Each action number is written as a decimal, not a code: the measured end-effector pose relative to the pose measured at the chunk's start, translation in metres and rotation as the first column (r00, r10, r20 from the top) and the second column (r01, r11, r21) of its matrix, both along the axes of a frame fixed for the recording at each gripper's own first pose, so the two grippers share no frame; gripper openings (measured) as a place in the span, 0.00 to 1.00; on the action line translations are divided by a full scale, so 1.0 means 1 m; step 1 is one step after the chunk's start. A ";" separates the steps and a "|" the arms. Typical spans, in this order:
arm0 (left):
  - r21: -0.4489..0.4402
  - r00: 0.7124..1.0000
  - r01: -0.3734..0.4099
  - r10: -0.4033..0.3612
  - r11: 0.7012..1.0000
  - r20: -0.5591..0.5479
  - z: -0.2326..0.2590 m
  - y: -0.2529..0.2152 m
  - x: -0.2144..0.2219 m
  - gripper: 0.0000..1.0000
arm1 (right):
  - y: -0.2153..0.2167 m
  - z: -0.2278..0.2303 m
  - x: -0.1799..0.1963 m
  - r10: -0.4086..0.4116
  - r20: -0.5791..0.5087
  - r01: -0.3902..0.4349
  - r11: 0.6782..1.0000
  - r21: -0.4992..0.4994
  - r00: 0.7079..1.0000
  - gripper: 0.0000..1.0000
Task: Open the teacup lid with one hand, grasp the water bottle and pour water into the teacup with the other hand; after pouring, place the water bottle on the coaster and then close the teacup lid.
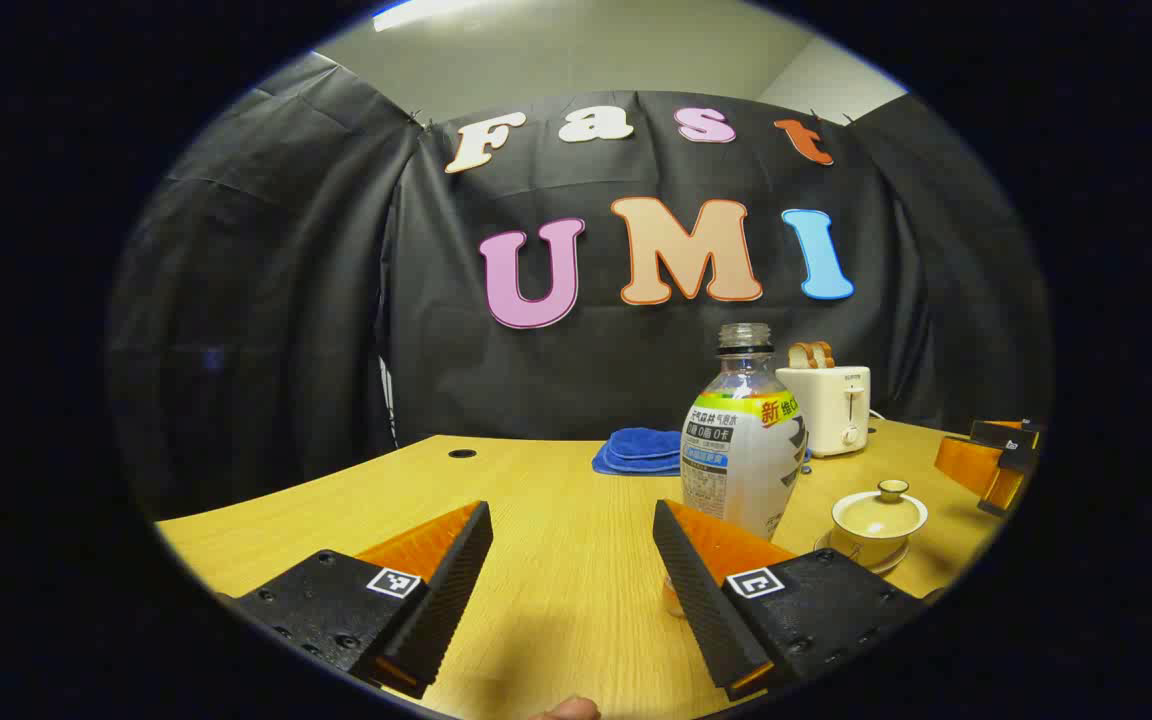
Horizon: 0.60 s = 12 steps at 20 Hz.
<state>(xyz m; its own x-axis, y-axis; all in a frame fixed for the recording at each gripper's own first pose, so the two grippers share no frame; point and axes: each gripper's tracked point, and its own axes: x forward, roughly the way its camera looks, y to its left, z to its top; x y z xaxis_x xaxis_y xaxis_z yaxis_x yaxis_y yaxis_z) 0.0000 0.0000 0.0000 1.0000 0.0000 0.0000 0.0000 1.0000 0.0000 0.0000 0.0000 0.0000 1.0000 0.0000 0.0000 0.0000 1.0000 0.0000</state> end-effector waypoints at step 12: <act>-0.001 1.000 0.001 -0.001 1.000 0.001 -0.001 -0.001 0.001 0.94 | 0.001 0.000 0.002 0.007 0.000 -0.007 1.000 0.001 1.000 0.94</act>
<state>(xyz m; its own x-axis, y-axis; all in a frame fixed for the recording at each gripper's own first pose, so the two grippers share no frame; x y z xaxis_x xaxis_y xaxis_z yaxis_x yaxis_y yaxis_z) 0.0007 -0.0008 -0.0007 1.0000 -0.0011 0.0014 0.0011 1.0000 -0.0011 0.0017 0.0011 -0.0005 1.0000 0.0073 0.0000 -0.0073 1.0000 0.0007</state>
